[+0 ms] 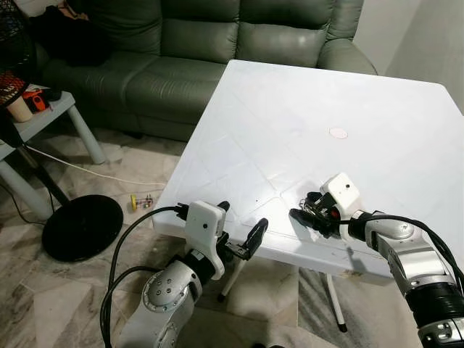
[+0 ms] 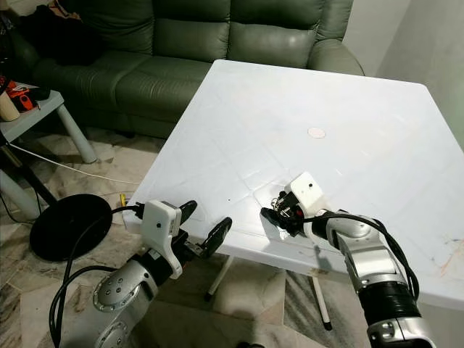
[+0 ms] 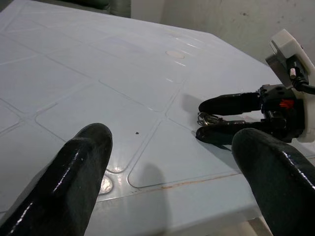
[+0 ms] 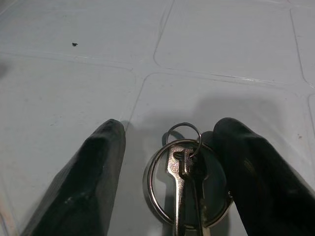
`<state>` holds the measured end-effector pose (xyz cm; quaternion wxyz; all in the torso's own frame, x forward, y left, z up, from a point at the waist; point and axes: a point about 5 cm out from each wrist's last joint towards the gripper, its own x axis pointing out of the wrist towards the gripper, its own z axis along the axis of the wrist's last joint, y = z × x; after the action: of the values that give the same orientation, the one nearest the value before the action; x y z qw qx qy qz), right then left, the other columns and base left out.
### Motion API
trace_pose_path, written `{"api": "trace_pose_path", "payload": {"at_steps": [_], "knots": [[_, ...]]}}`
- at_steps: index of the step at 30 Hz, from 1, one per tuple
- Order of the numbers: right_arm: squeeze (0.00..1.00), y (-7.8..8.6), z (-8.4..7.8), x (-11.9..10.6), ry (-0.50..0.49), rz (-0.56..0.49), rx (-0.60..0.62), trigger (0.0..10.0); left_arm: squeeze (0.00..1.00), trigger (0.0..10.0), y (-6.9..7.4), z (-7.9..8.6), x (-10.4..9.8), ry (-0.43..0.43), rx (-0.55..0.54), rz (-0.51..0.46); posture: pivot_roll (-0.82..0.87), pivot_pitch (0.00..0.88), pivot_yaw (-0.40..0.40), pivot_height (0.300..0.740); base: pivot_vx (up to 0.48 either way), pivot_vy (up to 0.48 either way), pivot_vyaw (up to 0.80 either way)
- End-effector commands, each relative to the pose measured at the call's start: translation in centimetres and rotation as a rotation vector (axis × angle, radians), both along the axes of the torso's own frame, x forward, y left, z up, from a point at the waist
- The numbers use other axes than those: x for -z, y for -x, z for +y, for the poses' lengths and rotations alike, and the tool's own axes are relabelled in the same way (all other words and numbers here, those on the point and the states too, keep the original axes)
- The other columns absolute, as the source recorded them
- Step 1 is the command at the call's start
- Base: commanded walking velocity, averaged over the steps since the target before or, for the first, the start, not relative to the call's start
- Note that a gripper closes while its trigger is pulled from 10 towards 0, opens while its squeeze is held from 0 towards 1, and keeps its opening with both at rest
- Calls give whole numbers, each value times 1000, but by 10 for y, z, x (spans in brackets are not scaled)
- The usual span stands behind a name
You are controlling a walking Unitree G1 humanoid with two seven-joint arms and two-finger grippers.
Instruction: Hang keys on a hook
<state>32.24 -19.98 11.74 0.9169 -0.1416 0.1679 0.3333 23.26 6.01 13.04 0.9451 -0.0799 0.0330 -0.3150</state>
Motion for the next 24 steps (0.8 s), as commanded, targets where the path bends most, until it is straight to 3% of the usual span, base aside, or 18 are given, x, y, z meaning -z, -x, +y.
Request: {"api": "trace_pose_path", "payload": {"at_steps": [1, 3, 4, 24], "knots": [[0, 3, -4, 4, 12, 29, 5, 196, 0, 10000, 1, 0, -5, 9, -8, -12, 14, 132, -40, 715, 0, 0, 0], [0, 4, -3, 3, 7, 30, 3, 549, 0, 10000, 1, 0, -5, 9, -9, -13, 13, 132, -38, 715, 0, 0, 0], [0, 4, -3, 2, 6, 28, 3, 0, 0, 10000, 1, 0, -5, 10, -9, -14, 13, 132, -38, 715, 0, 0, 0], [0, 2, -1, -3, -1, -5, -5, 0, 0, 10000, 1, -2, -6, 26, -13, -11, 17, 121, -42, 715, 0, 0, 0]]}}
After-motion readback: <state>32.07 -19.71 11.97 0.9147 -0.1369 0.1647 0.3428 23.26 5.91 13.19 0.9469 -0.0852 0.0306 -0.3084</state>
